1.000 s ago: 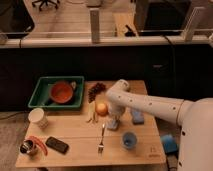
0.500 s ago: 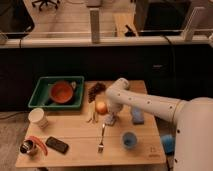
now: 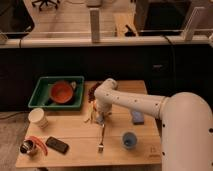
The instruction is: Wipe table surface with towel
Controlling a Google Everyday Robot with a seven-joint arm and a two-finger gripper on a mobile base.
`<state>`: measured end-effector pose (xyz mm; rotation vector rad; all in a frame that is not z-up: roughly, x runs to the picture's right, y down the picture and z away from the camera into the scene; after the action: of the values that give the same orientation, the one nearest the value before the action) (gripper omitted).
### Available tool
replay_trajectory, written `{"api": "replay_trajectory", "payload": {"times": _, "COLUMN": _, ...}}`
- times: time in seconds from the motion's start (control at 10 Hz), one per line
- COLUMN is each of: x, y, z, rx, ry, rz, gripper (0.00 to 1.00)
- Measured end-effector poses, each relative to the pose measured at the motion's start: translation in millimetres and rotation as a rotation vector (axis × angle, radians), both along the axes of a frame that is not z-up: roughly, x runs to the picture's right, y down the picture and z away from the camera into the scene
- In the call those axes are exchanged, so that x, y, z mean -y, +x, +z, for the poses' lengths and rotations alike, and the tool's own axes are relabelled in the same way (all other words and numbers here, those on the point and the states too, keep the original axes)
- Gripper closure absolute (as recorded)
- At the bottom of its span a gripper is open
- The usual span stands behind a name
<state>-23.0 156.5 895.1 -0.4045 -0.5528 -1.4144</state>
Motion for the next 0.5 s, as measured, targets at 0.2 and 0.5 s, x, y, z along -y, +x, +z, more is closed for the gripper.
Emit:
{"api": "replay_trajectory", "payload": {"times": 0.2, "x": -4.1, "y": 9.6, "z": -13.9, "rx": 0.000, "ry": 0.000, "rz": -0.006, "gripper": 1.00}}
{"api": "replay_trajectory", "payload": {"times": 0.5, "x": -4.9, "y": 58.3, "z": -38.3, "rx": -0.052, "ry": 0.016, "rz": 0.019, "gripper": 1.00}}
